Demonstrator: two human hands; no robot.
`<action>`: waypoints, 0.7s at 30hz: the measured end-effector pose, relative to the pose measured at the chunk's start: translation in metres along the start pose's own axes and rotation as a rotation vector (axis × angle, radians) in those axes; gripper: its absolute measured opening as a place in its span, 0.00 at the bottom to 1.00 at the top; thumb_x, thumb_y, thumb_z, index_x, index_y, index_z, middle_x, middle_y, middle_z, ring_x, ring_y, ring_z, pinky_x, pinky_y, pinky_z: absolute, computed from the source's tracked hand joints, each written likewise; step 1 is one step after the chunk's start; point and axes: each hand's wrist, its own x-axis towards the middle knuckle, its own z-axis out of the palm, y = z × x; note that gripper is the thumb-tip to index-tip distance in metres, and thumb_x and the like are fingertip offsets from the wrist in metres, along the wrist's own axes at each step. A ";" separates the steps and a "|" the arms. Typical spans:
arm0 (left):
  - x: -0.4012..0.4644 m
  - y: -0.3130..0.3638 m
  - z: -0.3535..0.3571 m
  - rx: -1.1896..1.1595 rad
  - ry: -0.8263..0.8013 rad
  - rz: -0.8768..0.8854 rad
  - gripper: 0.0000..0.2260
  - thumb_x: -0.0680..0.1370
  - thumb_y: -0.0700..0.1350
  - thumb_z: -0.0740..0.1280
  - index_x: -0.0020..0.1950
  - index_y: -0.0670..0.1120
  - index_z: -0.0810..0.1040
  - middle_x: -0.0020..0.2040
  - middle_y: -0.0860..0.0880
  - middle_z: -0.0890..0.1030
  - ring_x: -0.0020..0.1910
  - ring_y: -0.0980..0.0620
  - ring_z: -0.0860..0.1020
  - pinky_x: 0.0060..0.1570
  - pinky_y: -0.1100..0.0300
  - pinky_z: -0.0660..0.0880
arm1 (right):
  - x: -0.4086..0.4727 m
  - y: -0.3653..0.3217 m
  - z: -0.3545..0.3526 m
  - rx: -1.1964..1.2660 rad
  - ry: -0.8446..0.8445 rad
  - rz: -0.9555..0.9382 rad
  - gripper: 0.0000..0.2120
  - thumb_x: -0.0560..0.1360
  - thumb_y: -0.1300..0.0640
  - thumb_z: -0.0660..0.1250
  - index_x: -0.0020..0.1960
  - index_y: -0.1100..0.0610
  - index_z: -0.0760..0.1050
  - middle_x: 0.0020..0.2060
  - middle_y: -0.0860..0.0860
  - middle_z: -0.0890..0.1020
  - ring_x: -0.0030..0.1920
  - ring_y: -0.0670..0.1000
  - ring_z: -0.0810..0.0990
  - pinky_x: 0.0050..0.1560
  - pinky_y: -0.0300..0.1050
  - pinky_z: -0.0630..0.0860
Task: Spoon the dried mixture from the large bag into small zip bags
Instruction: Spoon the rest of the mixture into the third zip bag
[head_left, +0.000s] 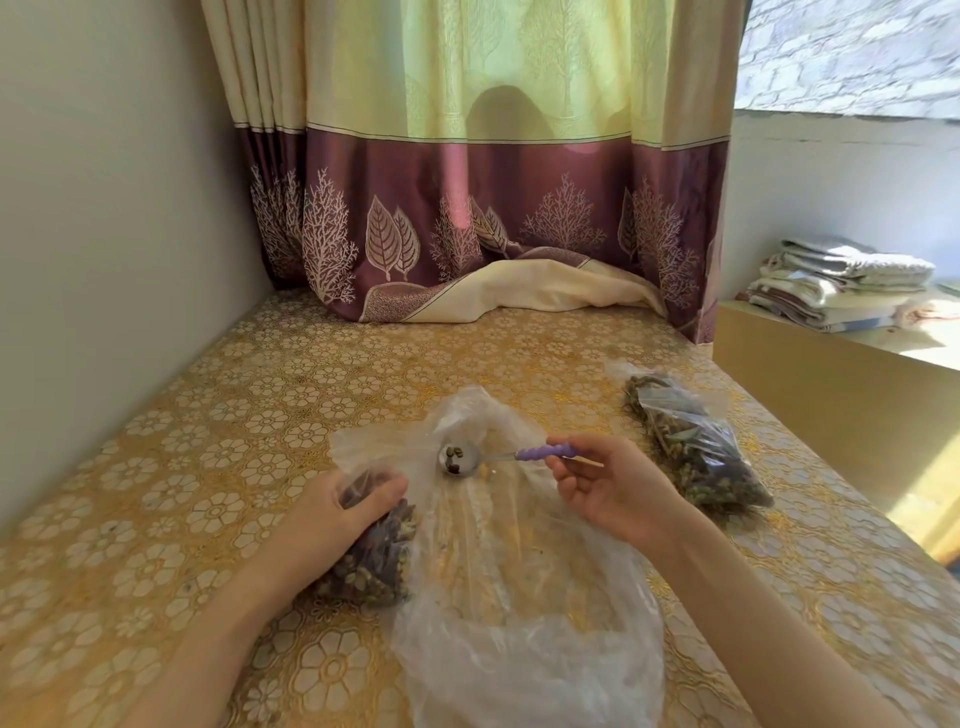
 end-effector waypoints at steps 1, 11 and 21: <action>0.000 0.000 0.000 -0.005 0.001 0.005 0.18 0.66 0.61 0.66 0.46 0.49 0.81 0.44 0.43 0.84 0.42 0.50 0.82 0.51 0.51 0.77 | -0.002 -0.003 -0.001 -0.016 0.006 -0.020 0.06 0.74 0.67 0.61 0.46 0.68 0.77 0.30 0.57 0.80 0.27 0.48 0.76 0.25 0.36 0.74; 0.001 -0.001 0.002 -0.022 0.008 0.073 0.08 0.70 0.52 0.69 0.48 0.55 0.79 0.41 0.60 0.83 0.39 0.64 0.80 0.38 0.71 0.71 | -0.031 -0.032 0.020 -0.047 -0.211 -0.281 0.10 0.78 0.62 0.59 0.45 0.65 0.77 0.35 0.56 0.83 0.27 0.46 0.76 0.27 0.34 0.73; 0.001 0.000 0.002 -0.124 0.041 0.110 0.17 0.64 0.56 0.71 0.53 0.56 0.77 0.44 0.56 0.84 0.43 0.63 0.80 0.40 0.70 0.73 | -0.042 -0.020 0.041 -0.324 -0.479 -0.466 0.09 0.75 0.66 0.62 0.49 0.63 0.80 0.39 0.55 0.85 0.33 0.48 0.79 0.33 0.37 0.75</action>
